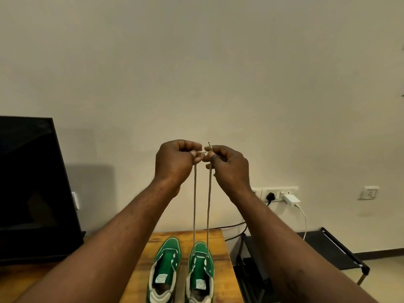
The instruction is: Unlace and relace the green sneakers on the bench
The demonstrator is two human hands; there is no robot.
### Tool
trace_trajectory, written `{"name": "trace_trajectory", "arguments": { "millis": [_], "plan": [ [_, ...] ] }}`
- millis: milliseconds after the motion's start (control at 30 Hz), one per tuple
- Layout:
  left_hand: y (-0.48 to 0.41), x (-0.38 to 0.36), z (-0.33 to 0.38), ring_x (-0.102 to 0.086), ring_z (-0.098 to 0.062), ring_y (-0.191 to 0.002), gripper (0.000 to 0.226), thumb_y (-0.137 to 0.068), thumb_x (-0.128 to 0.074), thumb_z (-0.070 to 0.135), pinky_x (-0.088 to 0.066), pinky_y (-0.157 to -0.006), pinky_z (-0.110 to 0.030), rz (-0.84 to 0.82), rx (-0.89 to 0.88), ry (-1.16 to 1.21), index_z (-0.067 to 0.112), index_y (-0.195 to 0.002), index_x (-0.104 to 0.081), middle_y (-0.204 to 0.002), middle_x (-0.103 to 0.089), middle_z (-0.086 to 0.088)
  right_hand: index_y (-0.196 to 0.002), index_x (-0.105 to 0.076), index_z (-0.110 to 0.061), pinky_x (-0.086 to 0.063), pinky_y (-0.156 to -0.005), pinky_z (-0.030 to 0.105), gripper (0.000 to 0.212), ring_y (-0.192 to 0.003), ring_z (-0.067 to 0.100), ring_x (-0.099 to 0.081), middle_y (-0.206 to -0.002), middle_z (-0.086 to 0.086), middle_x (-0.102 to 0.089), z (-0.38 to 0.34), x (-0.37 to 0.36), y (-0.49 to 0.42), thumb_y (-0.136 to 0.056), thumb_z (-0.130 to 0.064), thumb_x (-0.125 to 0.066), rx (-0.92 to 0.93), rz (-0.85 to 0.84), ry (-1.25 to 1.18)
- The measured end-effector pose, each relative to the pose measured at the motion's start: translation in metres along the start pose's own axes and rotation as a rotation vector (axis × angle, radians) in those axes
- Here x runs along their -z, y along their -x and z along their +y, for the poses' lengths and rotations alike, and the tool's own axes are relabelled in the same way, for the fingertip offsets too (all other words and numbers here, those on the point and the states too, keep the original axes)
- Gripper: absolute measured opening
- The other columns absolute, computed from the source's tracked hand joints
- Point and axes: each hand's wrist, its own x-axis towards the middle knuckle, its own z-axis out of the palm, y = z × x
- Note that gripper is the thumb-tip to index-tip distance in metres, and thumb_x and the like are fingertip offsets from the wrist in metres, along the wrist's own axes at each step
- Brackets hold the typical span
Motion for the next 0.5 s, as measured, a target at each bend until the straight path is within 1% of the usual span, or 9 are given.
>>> {"name": "trace_trajectory", "arguments": {
  "millis": [100, 167, 233, 300, 367, 433, 500],
  "plan": [
    [-0.001, 0.001, -0.001, -0.079, -0.016, -0.090, 0.027, -0.090, -0.066, -0.013, -0.064, -0.088, -0.036, -0.009, 0.016, 0.001, 0.009, -0.101, -0.076, -0.097, -0.078, -0.008, -0.113, -0.079, -0.016, -0.055, -0.067, 0.014, 0.018, -0.083, 0.005, -0.076, -0.090, -0.008, -0.079, -0.001, -0.003, -0.003, -0.103, -0.016, -0.063, -0.012, 0.008, -0.001],
    [-0.001, 0.002, -0.006, -0.078, -0.016, -0.090, 0.022, -0.088, -0.075, -0.005, -0.064, -0.087, -0.038, 0.013, -0.028, -0.044, 0.014, -0.098, -0.077, -0.095, -0.078, -0.004, -0.110, -0.079, -0.017, -0.053, -0.064, 0.013, 0.017, -0.082, 0.004, -0.076, -0.089, -0.008, -0.079, -0.001, -0.004, -0.004, -0.104, -0.023, -0.064, -0.017, 0.001, 0.018],
    [-0.001, 0.001, -0.007, -0.077, -0.015, -0.087, 0.017, -0.087, -0.082, 0.004, -0.064, -0.083, -0.036, 0.042, -0.080, -0.101, 0.019, -0.093, -0.077, -0.089, -0.078, 0.000, -0.107, -0.080, -0.016, -0.053, -0.063, 0.015, 0.018, -0.081, 0.004, -0.076, -0.089, -0.008, -0.079, -0.002, -0.005, -0.004, -0.104, -0.025, -0.065, -0.016, -0.004, 0.014],
    [-0.001, 0.000, -0.005, -0.078, -0.016, -0.080, 0.012, -0.090, -0.080, 0.005, -0.065, -0.078, -0.035, 0.037, -0.078, -0.049, 0.016, -0.094, -0.076, -0.083, -0.078, -0.002, -0.104, -0.080, -0.017, -0.058, -0.065, 0.023, 0.019, -0.079, 0.005, -0.076, -0.087, -0.008, -0.079, -0.004, -0.008, -0.004, -0.104, -0.025, -0.063, -0.010, 0.001, 0.009],
    [-0.002, -0.003, -0.001, -0.077, -0.016, -0.069, 0.007, -0.093, -0.078, 0.007, -0.063, -0.066, -0.031, 0.024, -0.057, -0.015, 0.014, -0.096, -0.075, -0.078, -0.077, -0.001, -0.104, -0.079, -0.019, -0.062, -0.071, 0.033, 0.020, -0.078, 0.004, -0.075, -0.086, -0.010, -0.078, -0.005, -0.010, -0.004, -0.106, -0.025, -0.060, -0.008, 0.016, 0.009],
    [-0.005, -0.005, 0.001, -0.073, -0.015, -0.061, 0.004, -0.094, -0.079, 0.015, -0.057, -0.055, -0.026, 0.038, -0.069, -0.078, 0.017, -0.095, -0.075, -0.077, -0.077, 0.002, -0.105, -0.078, -0.024, -0.063, -0.075, 0.039, 0.021, -0.080, 0.005, -0.076, -0.089, -0.013, -0.078, -0.006, -0.013, -0.004, -0.107, -0.026, -0.057, -0.024, 0.033, -0.023],
    [-0.010, -0.006, 0.000, -0.073, -0.015, -0.059, 0.004, -0.094, -0.079, 0.019, -0.054, -0.052, -0.024, 0.062, -0.078, -0.123, 0.020, -0.094, -0.075, -0.082, -0.077, 0.001, -0.104, -0.077, -0.029, -0.063, -0.079, 0.044, 0.022, -0.082, 0.006, -0.076, -0.092, -0.014, -0.079, -0.007, -0.015, -0.005, -0.108, -0.028, -0.056, -0.053, 0.046, -0.049]
  ]
}}
